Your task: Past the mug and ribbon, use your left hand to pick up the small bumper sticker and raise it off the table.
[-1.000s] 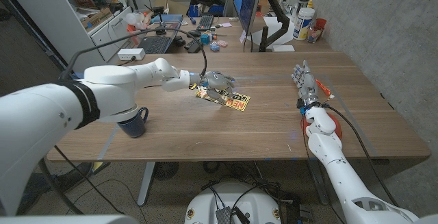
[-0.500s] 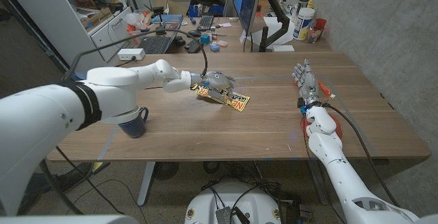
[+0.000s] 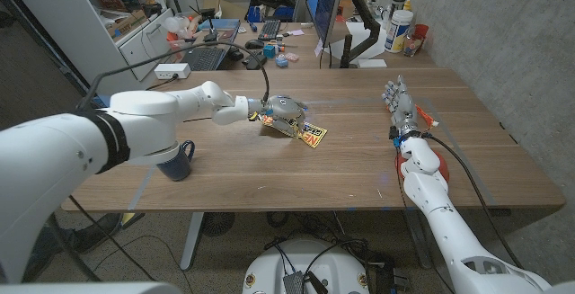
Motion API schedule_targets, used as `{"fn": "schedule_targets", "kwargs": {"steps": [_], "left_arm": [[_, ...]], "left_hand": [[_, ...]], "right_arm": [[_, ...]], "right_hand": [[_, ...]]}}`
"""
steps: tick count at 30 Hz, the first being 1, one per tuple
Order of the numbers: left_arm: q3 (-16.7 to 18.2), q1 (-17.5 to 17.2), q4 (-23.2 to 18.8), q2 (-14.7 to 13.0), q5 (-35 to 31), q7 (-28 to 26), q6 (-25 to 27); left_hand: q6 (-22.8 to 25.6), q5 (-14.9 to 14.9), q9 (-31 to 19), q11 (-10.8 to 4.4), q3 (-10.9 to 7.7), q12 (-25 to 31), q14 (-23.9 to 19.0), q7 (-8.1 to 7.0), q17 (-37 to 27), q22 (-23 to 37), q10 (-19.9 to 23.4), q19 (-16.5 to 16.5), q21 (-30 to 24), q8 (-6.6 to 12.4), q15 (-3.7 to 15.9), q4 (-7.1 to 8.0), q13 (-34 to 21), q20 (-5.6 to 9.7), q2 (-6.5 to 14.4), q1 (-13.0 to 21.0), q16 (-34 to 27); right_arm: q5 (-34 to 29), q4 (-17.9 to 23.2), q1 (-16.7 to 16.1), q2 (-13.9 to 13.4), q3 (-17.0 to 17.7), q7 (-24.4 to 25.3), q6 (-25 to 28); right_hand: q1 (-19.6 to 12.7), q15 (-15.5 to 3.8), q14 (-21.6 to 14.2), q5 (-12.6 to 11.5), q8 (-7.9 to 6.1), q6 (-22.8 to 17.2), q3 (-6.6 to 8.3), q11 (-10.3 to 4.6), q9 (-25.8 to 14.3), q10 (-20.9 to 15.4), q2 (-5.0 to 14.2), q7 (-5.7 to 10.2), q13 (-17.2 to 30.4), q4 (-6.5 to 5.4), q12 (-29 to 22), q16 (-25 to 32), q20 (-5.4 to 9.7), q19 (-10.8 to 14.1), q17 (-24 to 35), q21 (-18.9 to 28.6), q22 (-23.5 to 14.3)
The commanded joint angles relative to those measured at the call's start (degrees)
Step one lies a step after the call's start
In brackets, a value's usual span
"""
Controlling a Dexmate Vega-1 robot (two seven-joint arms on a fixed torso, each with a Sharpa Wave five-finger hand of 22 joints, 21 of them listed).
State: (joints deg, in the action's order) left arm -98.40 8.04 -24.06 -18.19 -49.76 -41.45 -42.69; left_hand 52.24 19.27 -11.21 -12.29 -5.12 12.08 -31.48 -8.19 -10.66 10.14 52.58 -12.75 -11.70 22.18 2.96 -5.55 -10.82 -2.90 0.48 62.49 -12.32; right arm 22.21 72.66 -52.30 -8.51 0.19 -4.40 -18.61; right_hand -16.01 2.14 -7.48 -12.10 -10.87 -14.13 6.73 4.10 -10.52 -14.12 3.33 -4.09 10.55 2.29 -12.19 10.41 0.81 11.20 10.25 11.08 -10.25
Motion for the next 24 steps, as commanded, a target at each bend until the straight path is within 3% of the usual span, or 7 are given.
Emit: {"fn": "schedule_targets", "kwargs": {"steps": [1,11,24], "left_arm": [[2.45,-0.41,-5.66,-3.49,0.74,1.16,0.42],[6.88,-1.42,-13.28,-7.77,0.1,4.39,3.08],[12.2,-3.69,-18.97,-11.43,-1.19,6.21,4.76]], "left_hand": [[5.18,-0.24,-0.08,-0.17,-0.19,-0.24,-0.83,-4.19,-0.14,0.05,0.6,-0.99,-0.45,0.42,8.84,-0.47,-0.06,0.01,0.13,0.91,-0.12],[5.8,-0.59,-0.11,-0.2,-0.12,-0.39,-1.27,-4.2,-0.14,0.04,1.09,-1.2,-0.37,0.57,8.77,-0.46,-0.06,-0.22,0.19,1.2,0.01],[8.82,-1.93,-0.5,-0.15,-0.07,-0.39,-3.23,-4.19,-0.13,0.03,4.24,-2.57,-0.31,1.89,8.86,-0.4,-0.12,0.2,0.98,2.45,0.23]], "right_arm": [[0.03,-0.55,0.47,-0.09,-0.17,-0.71,0.05],[0.25,-0.47,0.39,-0.04,-0.12,-1.06,-0.14],[0.21,-0.39,0.58,-0.09,-0.36,-1.31,-0.12]], "right_hand": [[0.14,0.02,-0.56,-0.6,-0.27,-0.27,-0.15,-0.16,-0.27,-0.53,-0.21,0.35,0.06,-0.07,0.05,0.29,-0.5,-0.07,0.16,0.31,-0.23],[0.16,0.01,-0.56,-0.62,-0.26,-0.23,-0.19,-0.05,-0.27,-0.54,-0.21,0.42,0.06,-0.05,0.05,0.27,-0.51,-0.12,0.16,0.29,-0.23],[0.19,-0.11,-0.53,-0.65,-0.25,-0.21,-0.24,-0.07,-0.27,-0.55,-0.22,0.39,0.07,-0.02,0.05,0.24,-0.58,-0.13,0.16,0.29,-0.23]]}}
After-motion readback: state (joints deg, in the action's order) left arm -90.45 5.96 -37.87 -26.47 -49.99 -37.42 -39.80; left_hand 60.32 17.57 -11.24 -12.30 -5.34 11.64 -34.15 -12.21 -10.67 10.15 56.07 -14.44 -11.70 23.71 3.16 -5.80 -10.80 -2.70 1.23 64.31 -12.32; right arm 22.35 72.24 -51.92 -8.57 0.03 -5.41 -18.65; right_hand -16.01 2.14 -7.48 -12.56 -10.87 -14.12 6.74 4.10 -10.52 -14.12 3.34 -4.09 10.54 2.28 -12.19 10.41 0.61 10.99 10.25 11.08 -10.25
